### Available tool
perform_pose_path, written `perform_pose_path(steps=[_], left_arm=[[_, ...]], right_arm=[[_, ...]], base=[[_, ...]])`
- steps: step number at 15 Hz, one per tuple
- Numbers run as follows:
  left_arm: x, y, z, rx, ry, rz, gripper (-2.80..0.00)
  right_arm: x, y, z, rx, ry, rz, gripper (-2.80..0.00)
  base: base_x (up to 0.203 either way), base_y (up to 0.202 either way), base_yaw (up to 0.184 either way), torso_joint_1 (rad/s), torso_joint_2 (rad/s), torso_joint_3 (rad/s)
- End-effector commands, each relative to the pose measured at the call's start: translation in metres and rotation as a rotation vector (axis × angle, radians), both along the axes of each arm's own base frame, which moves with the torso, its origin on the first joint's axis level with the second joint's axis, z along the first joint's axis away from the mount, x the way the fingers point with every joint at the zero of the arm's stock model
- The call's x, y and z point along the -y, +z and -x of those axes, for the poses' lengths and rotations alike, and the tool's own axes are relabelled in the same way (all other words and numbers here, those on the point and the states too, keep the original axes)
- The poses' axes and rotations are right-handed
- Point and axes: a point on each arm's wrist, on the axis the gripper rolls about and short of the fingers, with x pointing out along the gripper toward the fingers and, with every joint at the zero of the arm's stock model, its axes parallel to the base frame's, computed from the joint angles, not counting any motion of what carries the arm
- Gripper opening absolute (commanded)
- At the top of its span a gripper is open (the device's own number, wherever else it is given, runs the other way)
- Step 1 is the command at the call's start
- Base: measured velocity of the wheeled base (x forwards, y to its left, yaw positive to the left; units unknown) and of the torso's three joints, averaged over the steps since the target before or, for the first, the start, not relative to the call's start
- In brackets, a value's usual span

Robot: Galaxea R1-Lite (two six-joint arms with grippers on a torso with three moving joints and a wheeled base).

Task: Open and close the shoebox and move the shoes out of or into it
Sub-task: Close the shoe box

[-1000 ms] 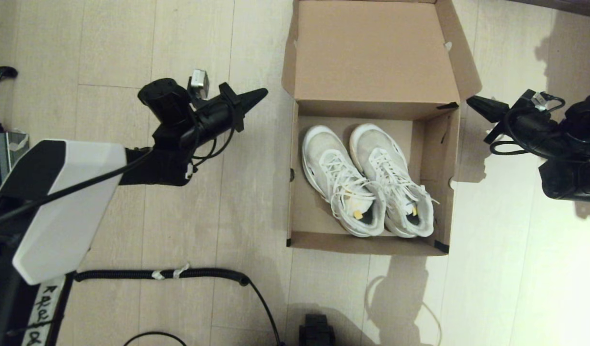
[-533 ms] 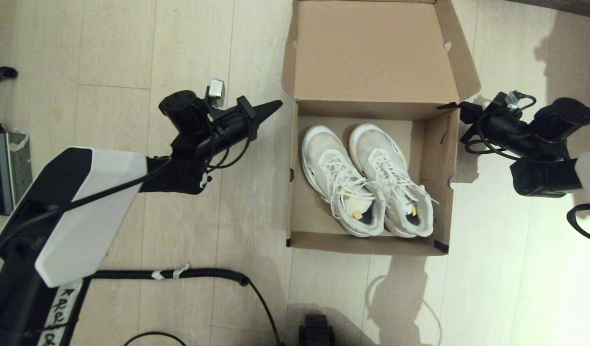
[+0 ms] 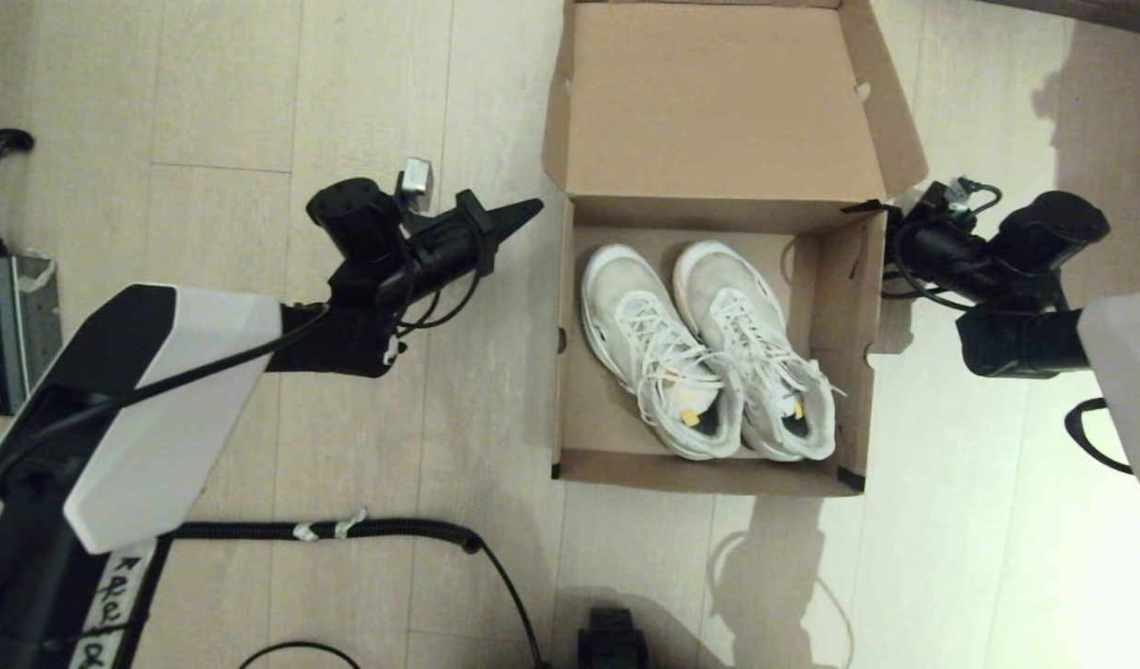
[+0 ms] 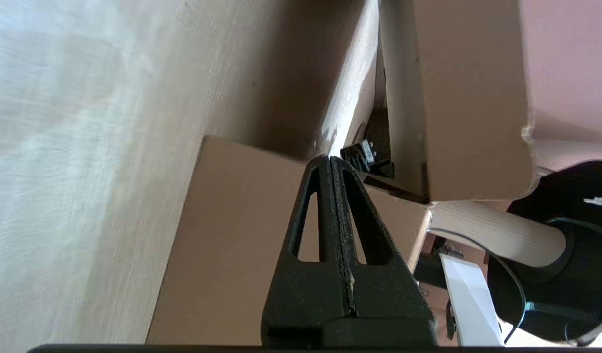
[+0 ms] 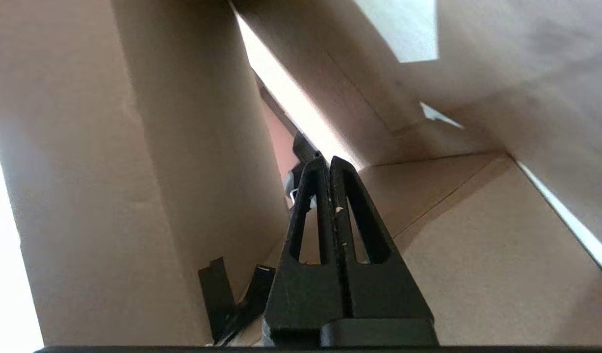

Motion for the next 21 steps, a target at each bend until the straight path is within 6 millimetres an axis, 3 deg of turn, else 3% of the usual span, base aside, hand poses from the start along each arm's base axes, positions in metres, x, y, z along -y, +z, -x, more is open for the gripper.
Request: perform_pose_path(steps=[1, 3, 6, 9, 11, 16, 21], left_arm=[[-0.008, 0.008, 0.008, -0.006, 0.006, 0.001, -2.8], [-0.022, 0.009, 0.015, -0.02, 0.037, -0.018, -2.8], [-0.048, 0.002, 0.007, 0.028, 0.123, -0.079, -2.8], [-0.054, -0.002, -0.001, 0.039, 0.138, -0.077, -2.8], [-0.054, -0.002, -0.006, 0.054, 0.14, -0.074, -2.8], [-0.05, -0.013, -0.021, 0.086, 0.114, -0.077, -2.8], [-0.041, -0.008, -0.016, 0.168, 0.095, -0.057, -2.8]], right_arm=[[-0.007, 0.0, 0.002, -0.015, 0.022, -0.003, -2.8], [-0.015, -0.002, 0.007, -0.031, 0.037, -0.004, -2.8], [-0.034, -0.009, 0.018, -0.052, 0.08, -0.003, -2.8], [-0.068, -0.013, 0.021, -0.063, 0.15, -0.002, -2.8], [-0.08, -0.016, 0.019, -0.067, 0.168, -0.002, -2.8], [-0.063, -0.026, 0.005, -0.066, 0.12, 0.002, -2.8], [-0.044, -0.009, -0.009, -0.033, 0.107, -0.027, -2.8]], base=[[0.0, 0.0, 0.0, 0.0, 0.0, 0.0], [0.0, 0.0, 0.0, 0.0, 0.0, 0.0], [0.0, 0.0, 0.0, 0.0, 0.0, 0.0], [0.0, 0.0, 0.0, 0.0, 0.0, 0.0], [0.0, 0.0, 0.0, 0.0, 0.0, 0.0], [0.0, 0.0, 0.0, 0.0, 0.0, 0.0], [0.0, 0.0, 0.0, 0.0, 0.0, 0.0]])
